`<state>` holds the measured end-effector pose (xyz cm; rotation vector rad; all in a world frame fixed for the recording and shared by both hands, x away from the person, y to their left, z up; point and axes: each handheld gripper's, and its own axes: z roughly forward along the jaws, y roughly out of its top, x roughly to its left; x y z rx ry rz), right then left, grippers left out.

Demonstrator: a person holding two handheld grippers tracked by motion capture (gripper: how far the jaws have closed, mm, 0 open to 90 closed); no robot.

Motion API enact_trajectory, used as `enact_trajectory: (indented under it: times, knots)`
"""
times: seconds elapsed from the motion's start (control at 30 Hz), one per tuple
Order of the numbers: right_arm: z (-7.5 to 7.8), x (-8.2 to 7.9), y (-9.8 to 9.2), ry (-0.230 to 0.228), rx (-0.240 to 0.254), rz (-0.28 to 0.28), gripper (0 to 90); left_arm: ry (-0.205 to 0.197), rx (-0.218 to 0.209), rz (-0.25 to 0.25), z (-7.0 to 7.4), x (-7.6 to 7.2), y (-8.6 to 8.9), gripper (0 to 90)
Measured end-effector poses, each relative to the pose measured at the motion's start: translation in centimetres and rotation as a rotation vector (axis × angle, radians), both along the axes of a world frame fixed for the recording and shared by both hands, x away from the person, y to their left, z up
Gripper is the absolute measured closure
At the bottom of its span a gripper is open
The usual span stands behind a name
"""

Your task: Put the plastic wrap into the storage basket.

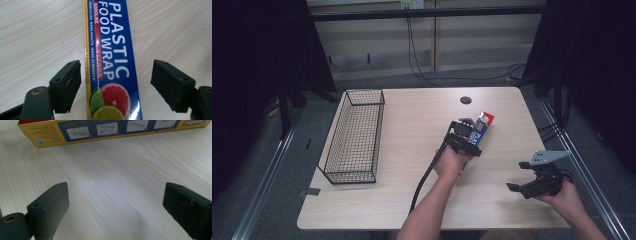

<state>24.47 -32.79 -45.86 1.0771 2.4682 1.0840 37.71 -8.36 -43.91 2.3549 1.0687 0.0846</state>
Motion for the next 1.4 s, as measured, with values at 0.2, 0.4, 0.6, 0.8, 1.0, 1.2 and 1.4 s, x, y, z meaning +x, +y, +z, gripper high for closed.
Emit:
enact_trajectory:
  times: [0.2,0.4,0.6,0.8,1.0,1.2,1.4]
  knots:
    - [0.0,0.0,0.1,0.000,0.003,0.006,6.4,0.012,0.007,0.023,-0.8,0.4,-0.1,27.7]
    - [0.1,0.0,0.0,-0.002,0.007,0.005,6.5,0.031,0.009,0.022,-1.4,0.5,-0.4,30.9]
    - [0.1,-0.1,-0.1,0.001,0.010,0.011,6.6,0.027,0.019,0.036,-1.8,0.7,-0.5,36.5]
    - [0.2,-0.1,-0.2,-0.001,0.012,0.007,6.6,0.032,0.029,0.035,-1.6,0.6,-0.2,39.9]
    - [0.2,0.1,-0.1,-0.001,0.015,0.014,6.5,0.041,0.059,0.023,-1.3,0.3,0.8,40.1]
    - [0.2,0.1,0.1,-0.007,0.016,0.017,6.5,0.045,0.059,0.035,-1.9,0.6,0.5,34.3]
    - [0.2,0.1,0.0,-0.007,0.012,0.014,6.6,0.066,0.090,0.033,-2.5,1.1,-0.3,33.0]
